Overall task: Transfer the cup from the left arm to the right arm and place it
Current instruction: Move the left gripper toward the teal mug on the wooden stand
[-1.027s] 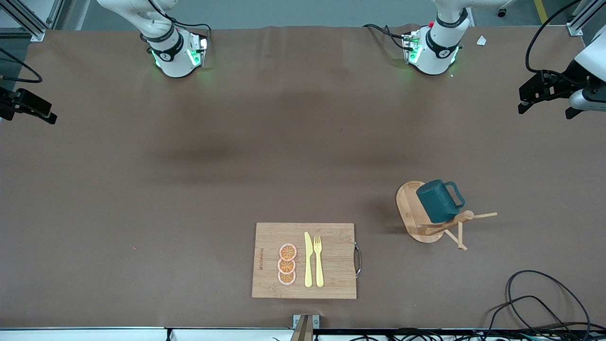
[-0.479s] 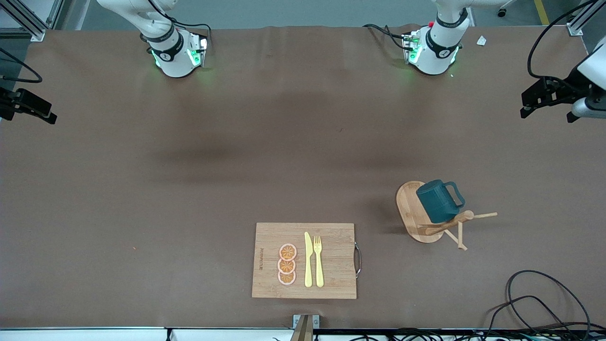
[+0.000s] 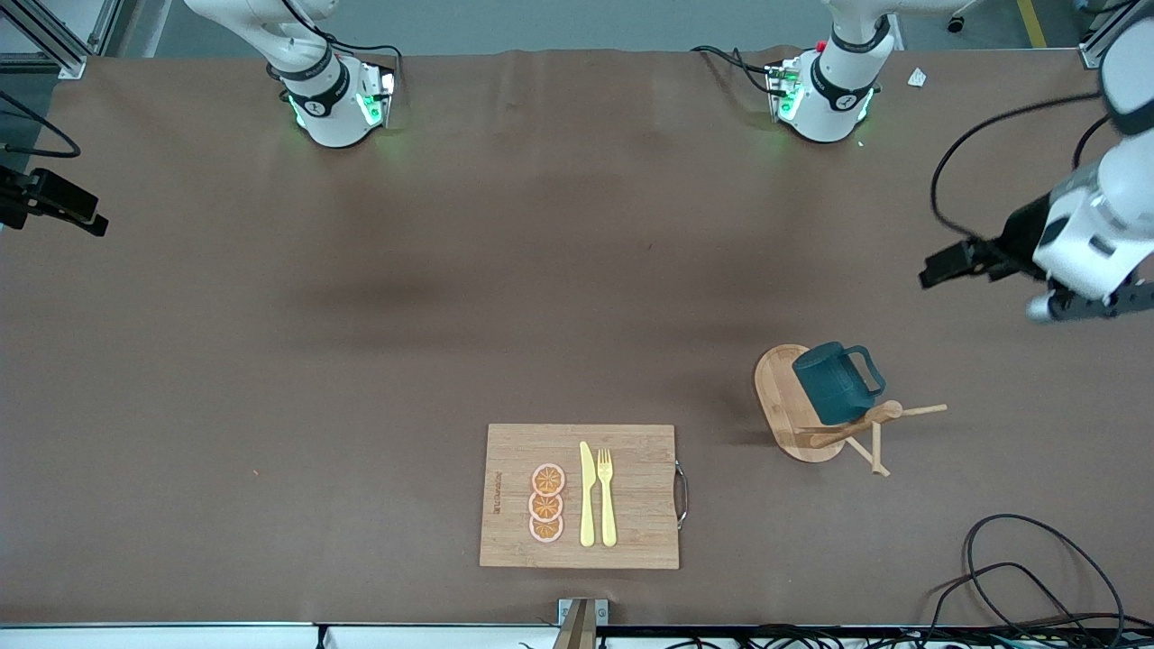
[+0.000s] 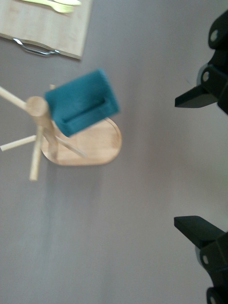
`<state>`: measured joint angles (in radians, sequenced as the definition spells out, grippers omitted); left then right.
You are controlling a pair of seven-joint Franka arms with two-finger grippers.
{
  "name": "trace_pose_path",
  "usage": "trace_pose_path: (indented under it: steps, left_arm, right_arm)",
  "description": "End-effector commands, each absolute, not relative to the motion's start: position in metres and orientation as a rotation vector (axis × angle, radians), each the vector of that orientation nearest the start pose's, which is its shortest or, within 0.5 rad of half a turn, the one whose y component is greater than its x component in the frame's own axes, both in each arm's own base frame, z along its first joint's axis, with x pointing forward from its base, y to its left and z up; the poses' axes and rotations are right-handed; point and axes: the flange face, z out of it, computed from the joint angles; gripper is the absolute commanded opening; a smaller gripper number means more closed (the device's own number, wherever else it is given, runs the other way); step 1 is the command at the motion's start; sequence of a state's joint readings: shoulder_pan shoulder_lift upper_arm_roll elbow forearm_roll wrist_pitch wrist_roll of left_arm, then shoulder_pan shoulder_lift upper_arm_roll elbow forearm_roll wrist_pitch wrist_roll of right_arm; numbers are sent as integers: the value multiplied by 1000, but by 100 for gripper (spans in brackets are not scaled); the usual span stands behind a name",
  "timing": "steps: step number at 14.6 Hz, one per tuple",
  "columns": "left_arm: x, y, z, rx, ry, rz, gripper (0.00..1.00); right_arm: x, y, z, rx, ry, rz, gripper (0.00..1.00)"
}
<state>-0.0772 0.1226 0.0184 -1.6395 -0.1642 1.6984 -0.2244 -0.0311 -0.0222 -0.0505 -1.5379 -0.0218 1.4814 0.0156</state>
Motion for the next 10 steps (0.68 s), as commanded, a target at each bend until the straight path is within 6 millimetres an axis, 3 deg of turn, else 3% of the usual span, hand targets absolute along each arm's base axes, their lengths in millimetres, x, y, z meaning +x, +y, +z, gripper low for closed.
trace_pose_path:
  steps: [1, 4, 7, 10]
  left_arm:
    - [620, -52, 497, -3309, -593, 133, 100]
    - [634, -63, 471, -3302, -795, 120, 100]
    - [641, -72, 462, -3316, -988, 157, 100]
    - [647, -76, 444, -3324, -1060, 185, 100]
  right_arm:
    - [529, -47, 648, -3151, 164, 47, 100]
    - [529, -47, 648, -3151, 164, 47, 100]
    - [529, -47, 648, -3151, 164, 47, 100]
    - [529, -47, 648, -3150, 166, 47, 100]
